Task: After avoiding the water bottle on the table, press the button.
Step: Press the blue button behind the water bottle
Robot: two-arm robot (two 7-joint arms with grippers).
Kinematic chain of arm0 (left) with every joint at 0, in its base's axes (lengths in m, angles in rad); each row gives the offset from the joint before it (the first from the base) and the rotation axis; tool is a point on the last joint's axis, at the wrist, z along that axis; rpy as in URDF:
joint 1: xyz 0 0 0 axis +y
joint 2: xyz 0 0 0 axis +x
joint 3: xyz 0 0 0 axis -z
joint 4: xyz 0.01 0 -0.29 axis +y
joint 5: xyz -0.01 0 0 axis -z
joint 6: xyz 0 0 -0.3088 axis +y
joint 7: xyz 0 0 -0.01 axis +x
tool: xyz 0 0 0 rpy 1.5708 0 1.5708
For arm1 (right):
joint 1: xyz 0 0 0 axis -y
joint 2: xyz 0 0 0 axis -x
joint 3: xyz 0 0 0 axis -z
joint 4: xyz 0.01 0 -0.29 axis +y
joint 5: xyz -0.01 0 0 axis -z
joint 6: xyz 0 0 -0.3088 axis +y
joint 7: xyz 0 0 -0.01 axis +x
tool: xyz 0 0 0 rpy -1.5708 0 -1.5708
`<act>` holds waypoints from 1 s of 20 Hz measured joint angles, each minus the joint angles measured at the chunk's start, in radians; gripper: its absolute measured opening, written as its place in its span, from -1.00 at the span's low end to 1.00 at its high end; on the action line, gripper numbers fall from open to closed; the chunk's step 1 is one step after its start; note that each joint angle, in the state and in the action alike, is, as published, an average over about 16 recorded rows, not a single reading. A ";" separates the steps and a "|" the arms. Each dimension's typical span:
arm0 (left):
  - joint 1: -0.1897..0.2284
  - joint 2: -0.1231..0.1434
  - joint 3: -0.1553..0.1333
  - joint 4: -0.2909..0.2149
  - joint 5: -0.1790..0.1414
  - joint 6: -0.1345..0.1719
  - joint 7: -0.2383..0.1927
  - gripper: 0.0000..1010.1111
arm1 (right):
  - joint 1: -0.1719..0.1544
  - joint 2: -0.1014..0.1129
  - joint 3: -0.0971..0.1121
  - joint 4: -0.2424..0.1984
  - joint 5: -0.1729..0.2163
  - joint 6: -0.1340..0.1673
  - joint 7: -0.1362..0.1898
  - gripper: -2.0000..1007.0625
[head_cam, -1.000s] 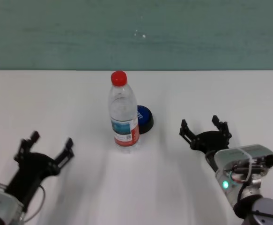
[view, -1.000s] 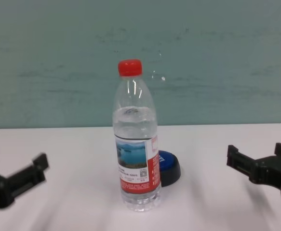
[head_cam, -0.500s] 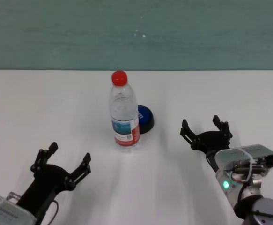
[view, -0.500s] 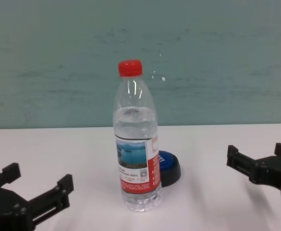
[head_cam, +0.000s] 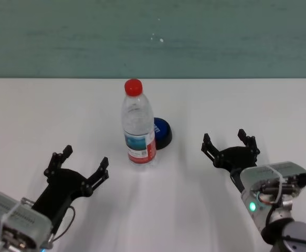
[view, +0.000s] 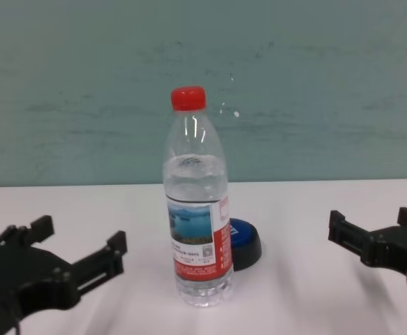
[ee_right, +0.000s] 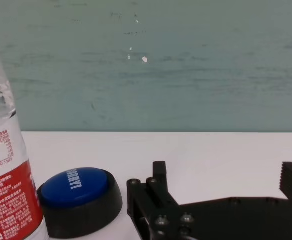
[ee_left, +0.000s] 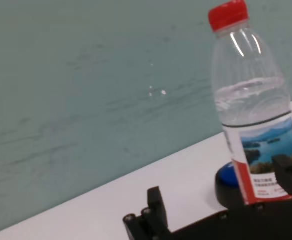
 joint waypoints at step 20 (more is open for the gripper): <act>-0.113 -0.018 0.053 0.106 0.036 0.014 0.015 0.98 | 0.000 0.000 0.000 0.000 0.000 0.000 0.000 0.99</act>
